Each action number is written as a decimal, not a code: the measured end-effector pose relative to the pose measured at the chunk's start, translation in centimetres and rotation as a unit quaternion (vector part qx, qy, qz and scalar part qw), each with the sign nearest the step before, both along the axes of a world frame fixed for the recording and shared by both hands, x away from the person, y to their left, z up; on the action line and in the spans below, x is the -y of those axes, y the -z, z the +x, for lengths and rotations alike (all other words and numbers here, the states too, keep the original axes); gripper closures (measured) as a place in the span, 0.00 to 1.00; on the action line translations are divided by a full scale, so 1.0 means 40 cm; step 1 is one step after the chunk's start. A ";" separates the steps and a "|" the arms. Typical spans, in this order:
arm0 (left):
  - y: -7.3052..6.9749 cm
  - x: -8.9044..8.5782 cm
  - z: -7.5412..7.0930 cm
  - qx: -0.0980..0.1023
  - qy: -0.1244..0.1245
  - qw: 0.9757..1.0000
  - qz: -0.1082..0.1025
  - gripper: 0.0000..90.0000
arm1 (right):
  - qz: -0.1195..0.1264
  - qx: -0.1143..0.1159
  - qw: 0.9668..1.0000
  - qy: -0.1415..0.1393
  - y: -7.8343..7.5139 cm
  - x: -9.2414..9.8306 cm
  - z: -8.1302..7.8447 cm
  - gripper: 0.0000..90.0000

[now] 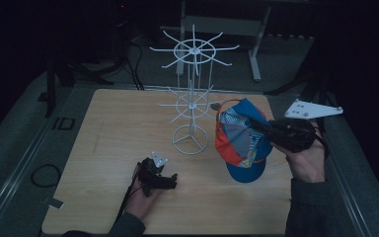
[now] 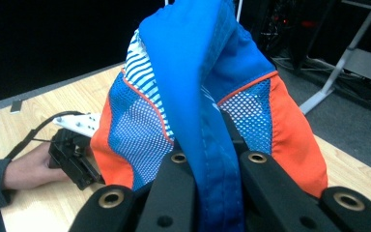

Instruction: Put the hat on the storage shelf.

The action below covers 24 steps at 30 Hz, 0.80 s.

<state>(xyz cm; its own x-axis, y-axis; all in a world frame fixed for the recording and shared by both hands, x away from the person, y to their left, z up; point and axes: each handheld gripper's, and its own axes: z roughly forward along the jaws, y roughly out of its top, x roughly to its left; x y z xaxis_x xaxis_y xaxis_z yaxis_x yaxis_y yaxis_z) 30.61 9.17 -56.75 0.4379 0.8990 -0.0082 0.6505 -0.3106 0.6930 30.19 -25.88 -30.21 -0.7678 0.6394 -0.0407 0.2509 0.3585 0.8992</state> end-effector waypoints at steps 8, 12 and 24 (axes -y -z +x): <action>0.000 0.000 0.000 0.000 0.000 1.000 0.000 0.03 | 0.009 0.009 1.000 -0.001 -0.013 0.002 -0.004 0.99; 0.000 0.000 0.000 0.000 0.000 1.000 0.000 0.03 | 0.011 0.012 1.000 -0.003 -0.019 0.001 -0.004 0.99; 0.000 0.000 0.000 0.000 0.000 1.000 0.000 0.03 | 0.011 0.016 1.000 -0.007 -0.036 -0.004 -0.004 0.99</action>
